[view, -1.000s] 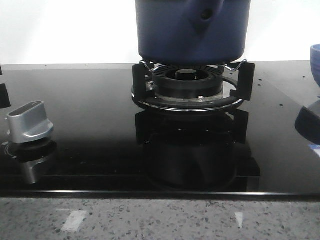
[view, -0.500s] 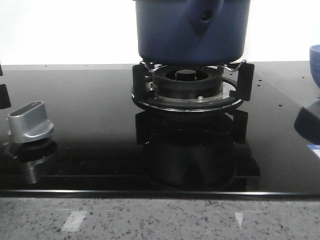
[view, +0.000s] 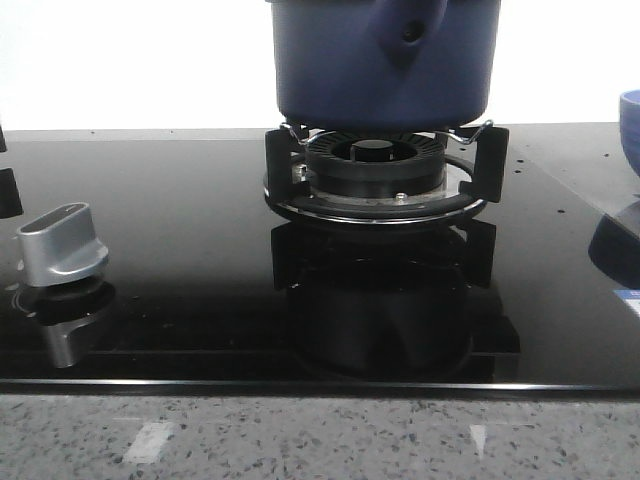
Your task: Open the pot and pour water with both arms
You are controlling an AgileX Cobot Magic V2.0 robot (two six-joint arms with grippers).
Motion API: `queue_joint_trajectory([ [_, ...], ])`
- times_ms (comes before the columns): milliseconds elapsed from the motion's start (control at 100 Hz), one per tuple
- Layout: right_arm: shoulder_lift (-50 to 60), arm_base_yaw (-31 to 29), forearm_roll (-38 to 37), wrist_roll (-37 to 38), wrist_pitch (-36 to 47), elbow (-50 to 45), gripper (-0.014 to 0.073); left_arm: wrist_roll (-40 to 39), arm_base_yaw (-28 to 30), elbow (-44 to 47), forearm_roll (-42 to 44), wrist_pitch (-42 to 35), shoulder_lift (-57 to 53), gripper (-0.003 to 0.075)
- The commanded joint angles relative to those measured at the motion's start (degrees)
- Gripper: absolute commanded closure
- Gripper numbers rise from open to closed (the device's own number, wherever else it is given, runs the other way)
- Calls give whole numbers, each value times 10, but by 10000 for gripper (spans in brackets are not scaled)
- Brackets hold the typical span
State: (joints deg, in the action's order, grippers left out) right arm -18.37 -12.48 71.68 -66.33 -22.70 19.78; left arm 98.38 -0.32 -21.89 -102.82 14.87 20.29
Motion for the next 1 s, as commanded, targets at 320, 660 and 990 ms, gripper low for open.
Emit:
queue_joint_trajectory([
  [320,0,1,21,-9,19,12,641,2,-4,-12,-44,8,-6,740],
  [660,0,1,21,-9,19,12,641,2,-4,-12,-44,8,-6,740],
  [990,0,1,21,-9,19,12,641,2,-4,-12,-44,0,-6,740],
])
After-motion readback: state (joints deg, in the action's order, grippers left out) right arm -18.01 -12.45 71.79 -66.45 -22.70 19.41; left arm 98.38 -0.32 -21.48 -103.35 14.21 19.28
